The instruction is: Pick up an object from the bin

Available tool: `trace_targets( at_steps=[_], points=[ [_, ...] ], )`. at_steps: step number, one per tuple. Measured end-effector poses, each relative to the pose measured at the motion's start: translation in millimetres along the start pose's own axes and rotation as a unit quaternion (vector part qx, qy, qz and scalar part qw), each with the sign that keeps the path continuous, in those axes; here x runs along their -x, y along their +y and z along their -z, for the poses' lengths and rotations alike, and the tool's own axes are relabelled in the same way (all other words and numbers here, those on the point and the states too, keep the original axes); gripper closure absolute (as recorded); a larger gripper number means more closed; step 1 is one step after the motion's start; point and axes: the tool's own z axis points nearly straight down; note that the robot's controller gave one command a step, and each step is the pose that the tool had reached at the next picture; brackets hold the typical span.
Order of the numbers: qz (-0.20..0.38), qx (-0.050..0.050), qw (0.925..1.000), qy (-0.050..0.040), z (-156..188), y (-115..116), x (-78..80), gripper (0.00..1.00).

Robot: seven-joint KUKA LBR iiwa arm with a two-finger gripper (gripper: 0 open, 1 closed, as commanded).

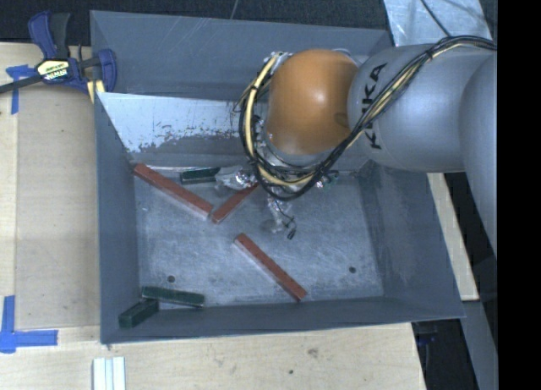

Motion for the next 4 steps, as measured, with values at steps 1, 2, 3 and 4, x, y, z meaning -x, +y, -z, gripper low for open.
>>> trace_targets(
  at_steps=[1, 2, 3, 4],
  points=[
    [0.148, -0.003, 0.9890, -0.0015, -18.2, 18.6, 38.1, 1.00],
    [0.148, -0.003, 0.9890, -0.0015, -18.2, 18.5, 38.0, 1.00],
    [0.136, 0.002, 0.9907, 0.0011, 23.1, 25.8, 36.6, 1.00],
    [0.130, 0.001, 0.9916, 0.0010, 111.4, 16.5, -6.1, 1.00]
  ],
)
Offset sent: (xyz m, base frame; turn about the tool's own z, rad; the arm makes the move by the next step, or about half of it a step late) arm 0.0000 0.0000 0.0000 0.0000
